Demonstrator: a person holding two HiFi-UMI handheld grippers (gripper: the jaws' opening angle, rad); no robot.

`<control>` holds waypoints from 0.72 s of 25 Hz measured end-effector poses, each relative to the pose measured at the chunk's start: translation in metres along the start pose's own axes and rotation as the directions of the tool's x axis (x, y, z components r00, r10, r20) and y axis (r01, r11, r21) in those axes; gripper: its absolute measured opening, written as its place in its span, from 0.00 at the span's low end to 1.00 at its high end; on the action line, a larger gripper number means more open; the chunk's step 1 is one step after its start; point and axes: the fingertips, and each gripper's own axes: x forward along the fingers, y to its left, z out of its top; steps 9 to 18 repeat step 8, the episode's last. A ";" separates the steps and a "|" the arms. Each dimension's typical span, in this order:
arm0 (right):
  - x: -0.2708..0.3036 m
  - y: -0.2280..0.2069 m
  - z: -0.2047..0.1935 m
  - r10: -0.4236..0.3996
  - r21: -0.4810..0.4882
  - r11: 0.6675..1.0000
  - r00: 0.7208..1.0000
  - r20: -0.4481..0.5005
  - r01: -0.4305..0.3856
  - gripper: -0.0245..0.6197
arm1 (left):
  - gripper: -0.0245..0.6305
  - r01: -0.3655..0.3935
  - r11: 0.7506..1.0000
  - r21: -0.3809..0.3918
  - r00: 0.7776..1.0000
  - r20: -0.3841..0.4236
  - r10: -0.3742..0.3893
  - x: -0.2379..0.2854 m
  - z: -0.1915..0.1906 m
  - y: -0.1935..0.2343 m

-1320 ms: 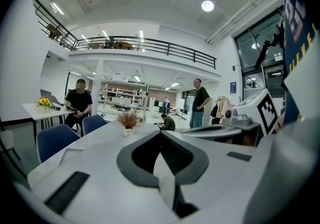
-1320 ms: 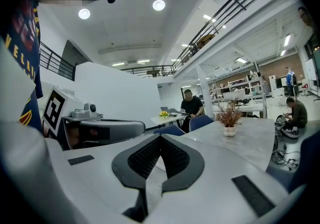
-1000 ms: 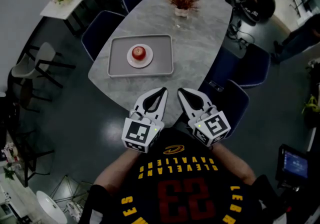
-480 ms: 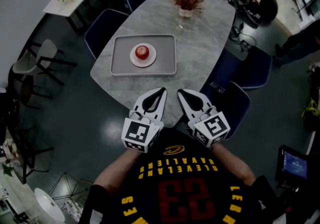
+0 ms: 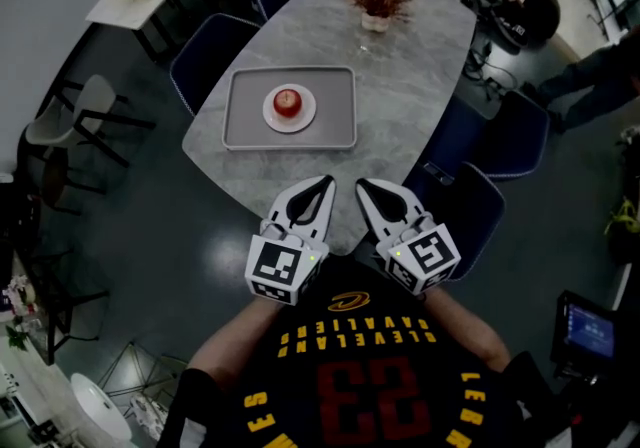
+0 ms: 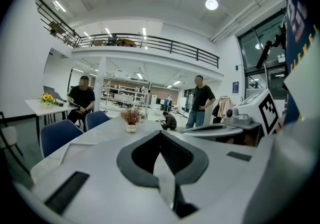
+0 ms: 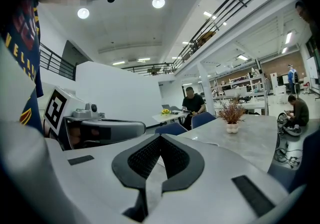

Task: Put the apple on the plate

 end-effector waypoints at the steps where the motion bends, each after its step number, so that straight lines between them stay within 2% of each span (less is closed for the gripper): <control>1: 0.001 0.000 0.000 0.000 0.002 1.000 1.000 -0.003 0.000 0.05 | 0.04 0.000 1.000 -0.002 1.000 -0.004 0.000 0.000 -0.001 0.001; 8: 0.020 -0.009 0.000 0.002 0.009 1.000 1.000 -0.011 -0.002 0.05 | 0.04 -0.007 1.000 -0.007 1.000 -0.013 0.007 0.011 0.000 0.017; 18: 0.020 -0.009 0.000 0.002 0.009 1.000 1.000 -0.011 -0.002 0.05 | 0.04 -0.007 1.000 -0.007 1.000 -0.013 0.007 0.011 0.000 0.017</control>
